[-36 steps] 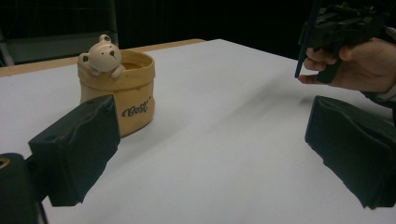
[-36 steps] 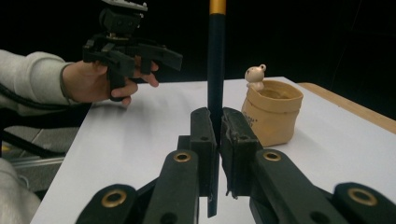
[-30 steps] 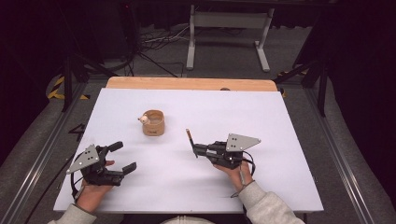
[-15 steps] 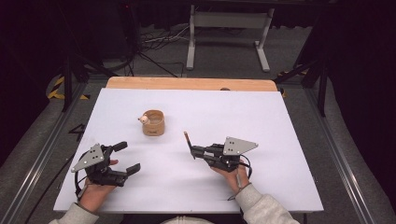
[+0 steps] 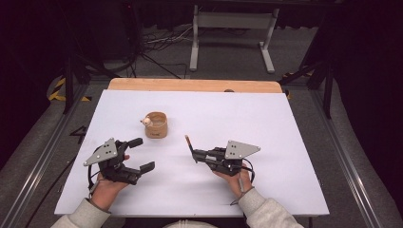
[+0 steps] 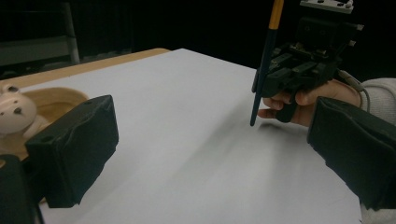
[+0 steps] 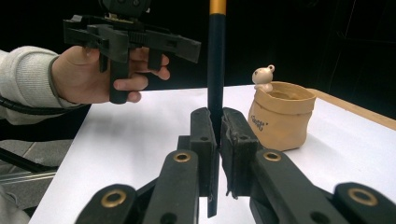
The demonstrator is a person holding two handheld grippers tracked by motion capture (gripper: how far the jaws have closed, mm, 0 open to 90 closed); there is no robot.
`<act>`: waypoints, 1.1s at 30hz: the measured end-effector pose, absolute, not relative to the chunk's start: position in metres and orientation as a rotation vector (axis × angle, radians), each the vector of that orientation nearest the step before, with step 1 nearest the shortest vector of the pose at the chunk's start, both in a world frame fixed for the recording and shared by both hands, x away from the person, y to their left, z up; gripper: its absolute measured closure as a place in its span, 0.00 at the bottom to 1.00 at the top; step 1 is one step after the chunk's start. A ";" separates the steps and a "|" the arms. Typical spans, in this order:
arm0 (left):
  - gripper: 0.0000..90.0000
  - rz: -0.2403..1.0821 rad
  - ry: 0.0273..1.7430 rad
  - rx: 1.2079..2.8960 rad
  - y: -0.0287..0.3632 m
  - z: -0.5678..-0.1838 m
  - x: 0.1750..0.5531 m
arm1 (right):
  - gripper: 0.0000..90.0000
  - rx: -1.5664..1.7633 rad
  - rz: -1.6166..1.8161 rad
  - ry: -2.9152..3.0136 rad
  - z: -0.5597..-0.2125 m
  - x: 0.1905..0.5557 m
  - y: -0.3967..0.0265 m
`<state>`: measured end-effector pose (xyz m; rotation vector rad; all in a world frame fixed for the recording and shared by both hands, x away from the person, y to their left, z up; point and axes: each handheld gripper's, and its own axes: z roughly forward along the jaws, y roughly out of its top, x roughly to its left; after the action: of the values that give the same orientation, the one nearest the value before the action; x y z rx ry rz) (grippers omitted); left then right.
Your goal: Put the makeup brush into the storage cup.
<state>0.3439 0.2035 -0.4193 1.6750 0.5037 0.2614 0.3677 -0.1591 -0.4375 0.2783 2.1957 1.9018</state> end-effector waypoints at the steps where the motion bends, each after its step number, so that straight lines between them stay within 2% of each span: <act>1: 0.03 0.260 0.493 1.672 0.199 -0.417 0.345 | 0.93 0.277 1.903 2.196 -0.438 0.368 -0.159; 33: 0.04 0.161 0.379 1.674 0.132 -0.391 0.366 | 0.93 0.286 1.900 2.212 -0.442 0.369 -0.156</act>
<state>0.3662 0.1324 -0.3910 1.6742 0.3794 0.1613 0.3691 -0.1558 -0.4422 0.2863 2.2121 1.9004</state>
